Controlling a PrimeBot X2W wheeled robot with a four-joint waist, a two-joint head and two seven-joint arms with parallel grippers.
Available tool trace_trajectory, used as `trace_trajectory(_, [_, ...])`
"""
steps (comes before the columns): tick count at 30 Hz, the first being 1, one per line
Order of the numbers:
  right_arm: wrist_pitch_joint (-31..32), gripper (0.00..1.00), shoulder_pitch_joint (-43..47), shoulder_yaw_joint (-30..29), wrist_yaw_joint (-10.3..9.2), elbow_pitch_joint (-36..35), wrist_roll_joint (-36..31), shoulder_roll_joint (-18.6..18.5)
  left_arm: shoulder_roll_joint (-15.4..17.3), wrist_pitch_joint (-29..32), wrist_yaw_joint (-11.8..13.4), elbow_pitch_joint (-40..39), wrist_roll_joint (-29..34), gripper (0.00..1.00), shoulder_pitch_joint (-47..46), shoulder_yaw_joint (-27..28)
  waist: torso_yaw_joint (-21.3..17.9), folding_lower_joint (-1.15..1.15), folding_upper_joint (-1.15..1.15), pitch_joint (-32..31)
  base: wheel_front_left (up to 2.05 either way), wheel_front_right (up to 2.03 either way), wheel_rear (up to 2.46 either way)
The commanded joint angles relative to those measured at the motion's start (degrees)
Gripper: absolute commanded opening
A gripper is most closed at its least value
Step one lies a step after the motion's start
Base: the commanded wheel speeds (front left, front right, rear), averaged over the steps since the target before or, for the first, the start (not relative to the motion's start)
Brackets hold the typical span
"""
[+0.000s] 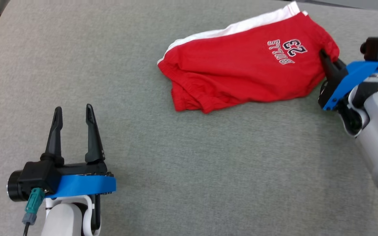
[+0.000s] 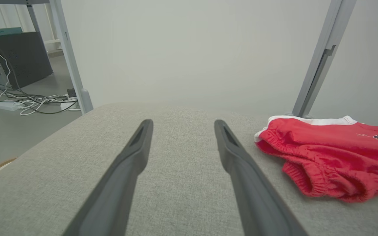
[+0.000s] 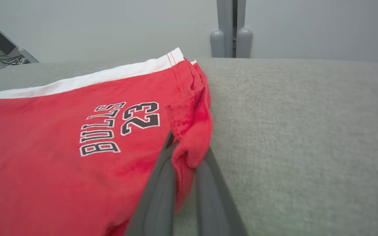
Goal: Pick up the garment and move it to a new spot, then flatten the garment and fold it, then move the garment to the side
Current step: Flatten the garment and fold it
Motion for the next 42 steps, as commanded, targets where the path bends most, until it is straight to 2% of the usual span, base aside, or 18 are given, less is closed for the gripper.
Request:
trace_trajectory(1, [-0.9,0.00,2.1,-0.1,0.01,-1.2,1.2,-0.4,-0.1,-0.1,-0.1,0.1,0.5,1.00,0.6,0.7,-2.3,0.00,0.00,-2.1,0.00,0.00,0.00])
trace_trajectory(12, [-6.7,0.00,19.3,-0.6,0.01,-13.5,11.7,-2.3,-0.1,-0.1,-1.5,0.6,3.1,1.00,4.4,3.7,-8.4,0.00,0.00,-7.6,0.00,0.00,0.00])
trace_trajectory(21, [-9.0,0.00,30.9,-5.2,0.02,-16.9,14.9,-4.1,-0.1,-0.1,-2.3,1.2,3.8,1.00,6.5,4.9,-10.1,0.00,0.00,-10.8,0.00,0.00,0.00])
trace_trajectory(26, [-9.4,0.00,30.3,-7.9,0.01,-15.8,12.9,-4.5,-0.1,-0.1,-2.6,1.2,3.9,1.00,6.7,4.9,-10.3,0.00,0.00,-11.3,0.00,0.00,0.00])
trace_trajectory(31, [-9.5,0.00,28.7,-9.4,0.02,-16.7,11.3,-3.3,-0.1,-0.1,-2.9,1.4,4.0,1.00,7.1,4.7,-9.9,0.00,0.00,-11.9,0.00,0.00,0.00])
trace_trajectory(35, [-9.5,0.00,27.4,-10.2,0.02,-20.0,9.9,-2.2,-0.1,-0.1,-3.0,1.5,4.1,1.00,7.6,4.8,-9.6,0.00,0.00,-12.7,0.00,0.00,0.00])
trace_trajectory(42, [-9.4,0.00,25.5,-9.1,0.02,-27.3,6.6,2.0,-0.1,-0.1,-3.0,1.5,3.3,1.00,7.5,4.5,-8.0,0.00,0.00,-13.4,0.00,0.00,0.00])
